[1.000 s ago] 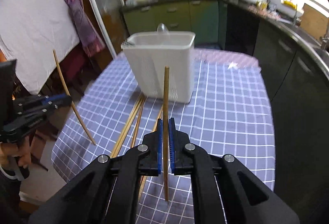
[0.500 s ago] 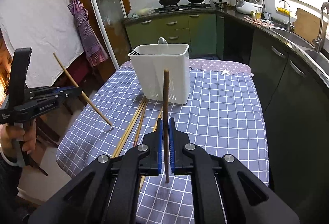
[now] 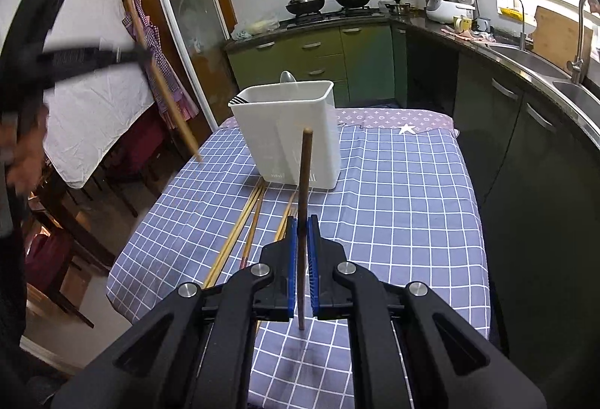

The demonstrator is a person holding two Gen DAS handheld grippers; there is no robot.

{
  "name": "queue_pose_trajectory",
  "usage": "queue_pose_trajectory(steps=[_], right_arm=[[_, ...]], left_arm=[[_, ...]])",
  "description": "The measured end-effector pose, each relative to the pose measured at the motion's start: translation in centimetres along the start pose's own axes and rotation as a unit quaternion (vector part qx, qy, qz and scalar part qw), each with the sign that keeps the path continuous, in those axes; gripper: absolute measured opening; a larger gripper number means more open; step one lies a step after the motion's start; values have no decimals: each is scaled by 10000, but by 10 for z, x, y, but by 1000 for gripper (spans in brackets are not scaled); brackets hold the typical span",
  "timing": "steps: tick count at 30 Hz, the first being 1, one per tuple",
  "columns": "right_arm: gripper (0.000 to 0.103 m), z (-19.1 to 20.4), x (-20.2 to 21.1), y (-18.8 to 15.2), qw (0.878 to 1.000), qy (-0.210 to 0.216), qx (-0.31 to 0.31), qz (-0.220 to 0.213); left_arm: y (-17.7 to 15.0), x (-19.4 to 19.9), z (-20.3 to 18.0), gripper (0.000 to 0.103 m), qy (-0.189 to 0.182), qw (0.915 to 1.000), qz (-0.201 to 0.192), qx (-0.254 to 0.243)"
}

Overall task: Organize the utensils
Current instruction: 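Lift the chopsticks upright and drop them into the white caddy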

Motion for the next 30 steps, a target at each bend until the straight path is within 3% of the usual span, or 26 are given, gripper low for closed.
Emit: queue_pose_trajectory(steps=[5, 8, 16, 19, 21, 25, 30], right_arm=[[6, -5, 2, -2, 10000, 29, -66, -31], [6, -5, 3, -2, 9999, 56, -91, -42], [6, -4, 5, 2, 9998, 141, -112, -30], [6, -1, 8, 11, 9998, 157, -53, -79], [6, 2, 13, 23, 9997, 163, 4, -168], [6, 0, 23, 58, 9989, 97, 44, -458], [6, -7, 41, 127, 9929, 153, -176, -1164]], left_arm=[[45, -5, -14, 7, 129, 9982, -576, -70], [54, -23, -18, 7, 234, 9977, -633, -84], [25, -100, -7, 7, 331, 9992, 181, 147], [15, -111, -1, 14, 352, 9987, 321, 163], [11, -109, 3, 27, 357, 9986, 317, 206], [5, -86, 10, 27, 316, 9992, 129, 217], [-9, -57, 23, 34, 328, 9990, 44, 293]])
Point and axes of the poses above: each gripper's, at about its wrist camera, not at the fingertips, and x roughly against the way its jaws point, z to its left, y to its top, the point moved 4 cm from there along -x, roughly the way its jaws point, and after that the axes turned 7 degrees about x, right-handed, at the moved point
